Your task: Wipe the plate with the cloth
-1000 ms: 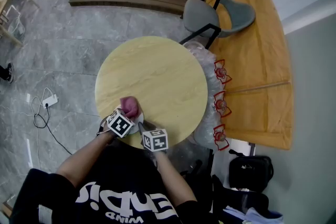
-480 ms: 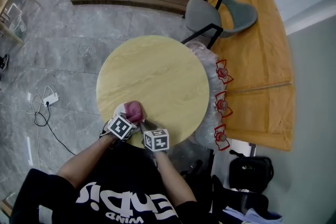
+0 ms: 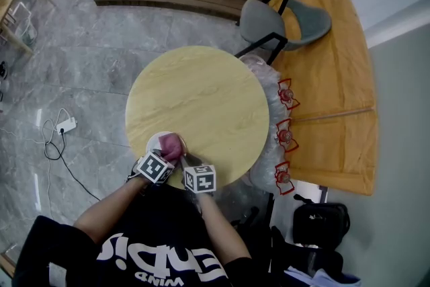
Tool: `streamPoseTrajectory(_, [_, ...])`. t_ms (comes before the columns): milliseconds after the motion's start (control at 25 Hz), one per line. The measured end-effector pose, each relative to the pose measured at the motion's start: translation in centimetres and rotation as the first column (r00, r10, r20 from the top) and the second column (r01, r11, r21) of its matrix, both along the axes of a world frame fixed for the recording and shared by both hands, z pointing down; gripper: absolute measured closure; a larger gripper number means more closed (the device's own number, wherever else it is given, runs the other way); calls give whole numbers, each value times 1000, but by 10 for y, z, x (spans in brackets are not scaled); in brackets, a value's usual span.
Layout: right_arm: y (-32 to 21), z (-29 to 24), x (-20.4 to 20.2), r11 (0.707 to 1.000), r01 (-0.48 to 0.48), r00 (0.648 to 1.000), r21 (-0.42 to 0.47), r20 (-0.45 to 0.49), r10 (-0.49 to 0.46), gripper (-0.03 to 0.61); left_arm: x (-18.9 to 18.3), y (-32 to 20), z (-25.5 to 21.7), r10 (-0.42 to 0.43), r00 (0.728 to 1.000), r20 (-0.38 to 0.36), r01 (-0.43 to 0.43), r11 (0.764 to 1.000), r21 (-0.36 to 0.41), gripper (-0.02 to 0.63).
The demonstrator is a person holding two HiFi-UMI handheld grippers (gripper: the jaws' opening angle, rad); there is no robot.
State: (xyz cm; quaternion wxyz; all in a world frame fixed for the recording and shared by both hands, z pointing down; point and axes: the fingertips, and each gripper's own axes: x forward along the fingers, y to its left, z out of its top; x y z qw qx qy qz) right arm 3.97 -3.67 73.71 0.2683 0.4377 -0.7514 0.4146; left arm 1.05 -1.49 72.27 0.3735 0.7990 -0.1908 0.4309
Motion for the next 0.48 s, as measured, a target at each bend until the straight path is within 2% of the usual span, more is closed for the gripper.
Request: streamPoseTrajectory(480, [0, -2, 1, 1000, 0, 1000, -15, 8, 0, 486, -15, 12, -7, 3, 1000, 29, -3, 1000, -8, 561])
